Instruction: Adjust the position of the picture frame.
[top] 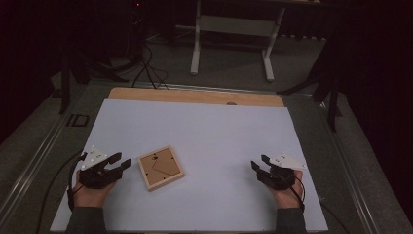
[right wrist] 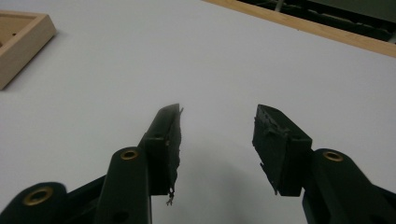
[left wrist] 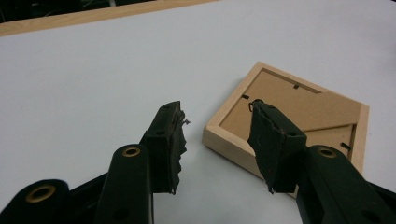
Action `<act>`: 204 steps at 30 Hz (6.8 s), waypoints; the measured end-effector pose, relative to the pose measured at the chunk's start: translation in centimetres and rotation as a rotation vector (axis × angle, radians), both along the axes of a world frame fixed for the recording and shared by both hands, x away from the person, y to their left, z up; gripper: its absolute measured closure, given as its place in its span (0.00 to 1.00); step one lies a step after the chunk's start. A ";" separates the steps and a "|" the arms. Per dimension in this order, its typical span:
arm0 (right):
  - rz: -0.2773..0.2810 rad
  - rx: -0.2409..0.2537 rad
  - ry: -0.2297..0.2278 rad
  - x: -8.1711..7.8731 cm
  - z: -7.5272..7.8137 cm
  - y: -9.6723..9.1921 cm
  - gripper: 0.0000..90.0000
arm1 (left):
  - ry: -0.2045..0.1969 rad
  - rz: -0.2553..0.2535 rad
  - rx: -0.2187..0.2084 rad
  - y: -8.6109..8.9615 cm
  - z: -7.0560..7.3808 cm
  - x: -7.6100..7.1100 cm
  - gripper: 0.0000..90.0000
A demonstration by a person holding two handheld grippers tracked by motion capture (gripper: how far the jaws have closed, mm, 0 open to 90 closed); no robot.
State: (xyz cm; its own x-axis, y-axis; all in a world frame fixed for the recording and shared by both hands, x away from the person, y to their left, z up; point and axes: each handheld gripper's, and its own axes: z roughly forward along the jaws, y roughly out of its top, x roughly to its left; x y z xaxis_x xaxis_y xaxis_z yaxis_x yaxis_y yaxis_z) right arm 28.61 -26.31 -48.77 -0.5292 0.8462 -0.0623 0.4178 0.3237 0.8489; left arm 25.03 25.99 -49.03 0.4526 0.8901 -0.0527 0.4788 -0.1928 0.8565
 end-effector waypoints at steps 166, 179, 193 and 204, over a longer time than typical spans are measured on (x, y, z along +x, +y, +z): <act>0.457 -0.094 0.125 0.6 -4.0 18.7 1.00 | 0.158 -0.104 0.188 -4.4 -4.1 2.4 1.00; 0.471 -0.103 0.128 -0.3 -4.0 18.6 1.00 | 0.162 -0.124 0.150 -5.0 -4.1 2.5 1.00; 0.504 -0.107 0.119 -1.1 -4.1 19.0 1.00 | 0.139 -0.130 0.076 -4.7 -3.9 2.7 1.00; 0.549 -0.112 0.112 -1.8 -4.1 20.0 1.00 | 0.114 -0.112 0.119 -4.4 -3.4 2.4 1.00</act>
State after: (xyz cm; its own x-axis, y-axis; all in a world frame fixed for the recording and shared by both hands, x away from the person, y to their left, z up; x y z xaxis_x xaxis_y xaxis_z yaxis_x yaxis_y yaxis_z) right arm 26.79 -6.29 -52.88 -0.8982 0.4364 -0.0539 0.2480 0.6041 0.7573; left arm 27.41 21.60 -52.45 0.5464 0.8375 -0.0064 0.5411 -0.3471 0.7660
